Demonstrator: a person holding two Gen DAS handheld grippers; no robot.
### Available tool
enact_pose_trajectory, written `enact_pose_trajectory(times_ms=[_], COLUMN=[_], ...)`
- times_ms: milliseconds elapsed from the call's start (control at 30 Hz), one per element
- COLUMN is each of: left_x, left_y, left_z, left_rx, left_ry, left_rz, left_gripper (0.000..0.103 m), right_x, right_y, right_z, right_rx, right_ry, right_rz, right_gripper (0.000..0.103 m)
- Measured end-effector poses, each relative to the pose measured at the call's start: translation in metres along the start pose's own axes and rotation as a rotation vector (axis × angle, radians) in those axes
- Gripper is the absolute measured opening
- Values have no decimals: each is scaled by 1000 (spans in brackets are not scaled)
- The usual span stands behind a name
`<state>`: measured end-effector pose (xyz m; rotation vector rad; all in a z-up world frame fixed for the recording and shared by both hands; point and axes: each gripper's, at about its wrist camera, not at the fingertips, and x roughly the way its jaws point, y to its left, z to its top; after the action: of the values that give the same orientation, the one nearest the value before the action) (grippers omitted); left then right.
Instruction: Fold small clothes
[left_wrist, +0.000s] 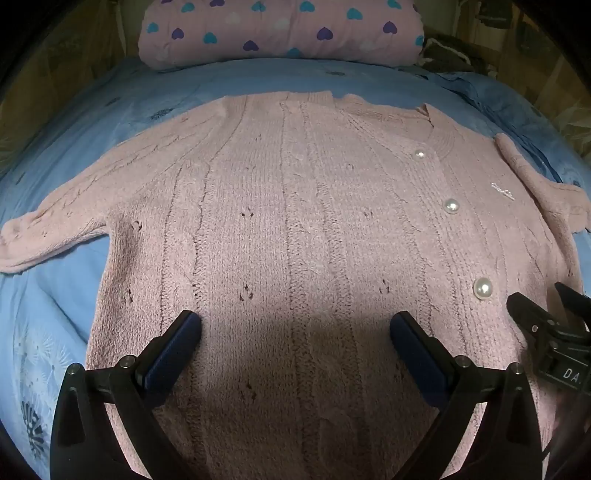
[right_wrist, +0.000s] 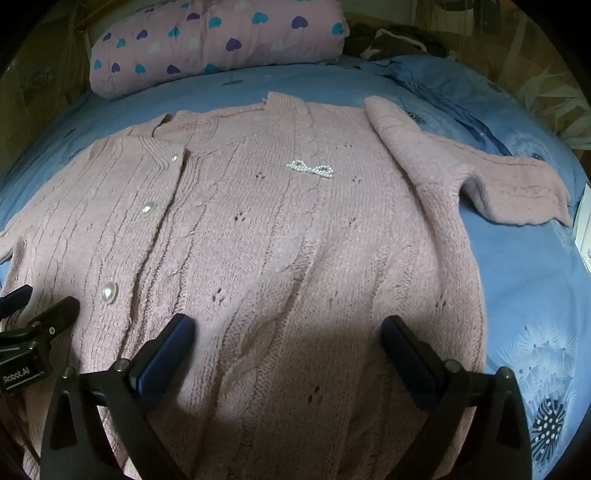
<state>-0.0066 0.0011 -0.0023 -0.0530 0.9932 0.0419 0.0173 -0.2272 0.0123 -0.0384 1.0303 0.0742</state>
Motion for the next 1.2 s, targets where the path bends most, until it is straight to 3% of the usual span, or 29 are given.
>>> enact_pose_trajectory(times_ms=[1200], left_x=[3], left_y=[-1], left_z=[5], left_rx=[-5], left_ry=[6], left_rz=[-2], left_gripper=[100], right_x=[1], right_y=[-1], right_z=[1], right_rx=[11], right_ry=[-1], right_rz=[17], right_gripper=[103])
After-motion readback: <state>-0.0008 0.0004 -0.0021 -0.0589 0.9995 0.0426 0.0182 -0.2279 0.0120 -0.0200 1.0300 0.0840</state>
